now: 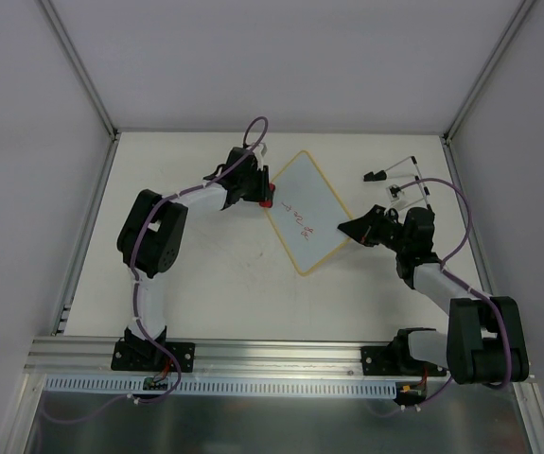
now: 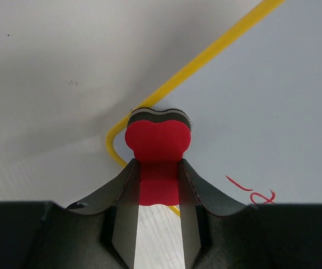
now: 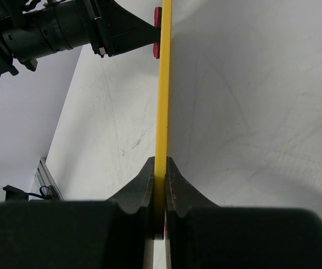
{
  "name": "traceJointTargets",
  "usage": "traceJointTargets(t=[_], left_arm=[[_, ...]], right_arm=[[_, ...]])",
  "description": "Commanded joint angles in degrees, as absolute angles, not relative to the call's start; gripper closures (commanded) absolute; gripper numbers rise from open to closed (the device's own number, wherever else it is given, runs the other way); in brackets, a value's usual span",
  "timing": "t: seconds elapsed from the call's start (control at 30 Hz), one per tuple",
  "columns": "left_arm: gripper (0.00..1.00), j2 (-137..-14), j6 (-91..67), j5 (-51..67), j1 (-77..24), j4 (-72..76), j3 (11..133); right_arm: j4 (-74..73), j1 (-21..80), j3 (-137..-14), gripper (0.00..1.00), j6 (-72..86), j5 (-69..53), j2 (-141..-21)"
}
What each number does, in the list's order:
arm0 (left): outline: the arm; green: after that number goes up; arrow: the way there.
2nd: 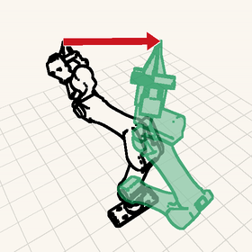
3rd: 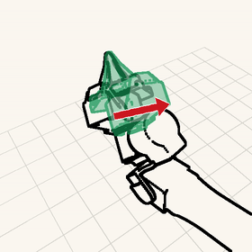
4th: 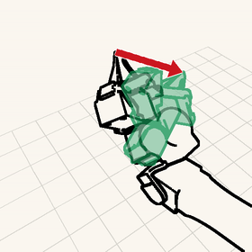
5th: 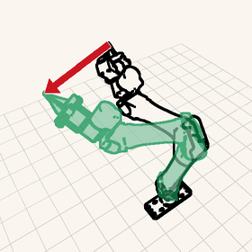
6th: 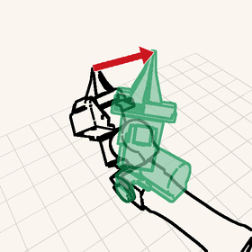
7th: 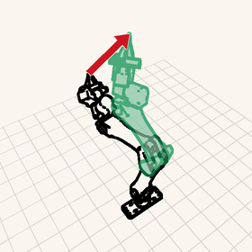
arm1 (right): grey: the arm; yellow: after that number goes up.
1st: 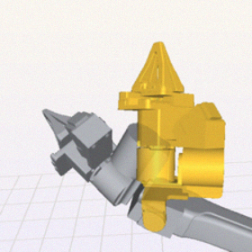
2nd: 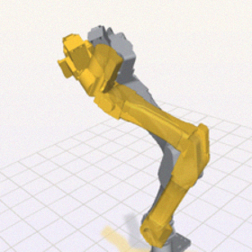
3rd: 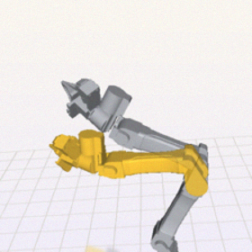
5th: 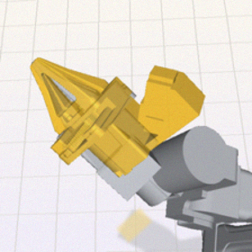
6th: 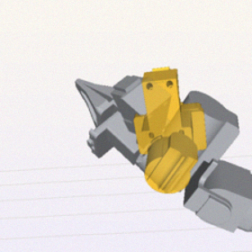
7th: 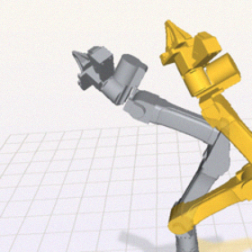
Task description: Erase the whiteboard
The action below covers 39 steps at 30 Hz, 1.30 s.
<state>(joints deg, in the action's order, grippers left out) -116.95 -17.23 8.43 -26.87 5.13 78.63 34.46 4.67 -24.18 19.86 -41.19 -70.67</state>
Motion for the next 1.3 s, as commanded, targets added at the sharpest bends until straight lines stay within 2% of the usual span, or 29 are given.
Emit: traceJointTargets(t=[0.0,0.33,0.63,0.9,1.27], left_arm=[[0.97,-116.89,-18.89,12.56,-28.21,7.11,77.96],[0.95,-116.11,-21.62,13.98,-39.61,11.86,76.91],[0.96,-111.89,-25.13,14.32,-50.88,13.97,70.14],[0.99,-108.55,-25.40,10.46,-50.54,14.15,68.47],[1.00,-106.79,-25.31,6.07,-38.50,15.55,64.16]], right_arm=[[41.40,6.68,-26.89,1.00,19.25,-51.15,-68.29],[41.48,6.59,-27.42,1.00,19.42,-51.07,-68.82],[41.48,6.77,-27.95,1.00,19.42,-50.63,-68.91],[41.48,6.68,-27.77,1.00,19.34,-50.01,-68.91],[41.40,6.77,-27.25,1.00,19.42,-50.10,-68.12]])
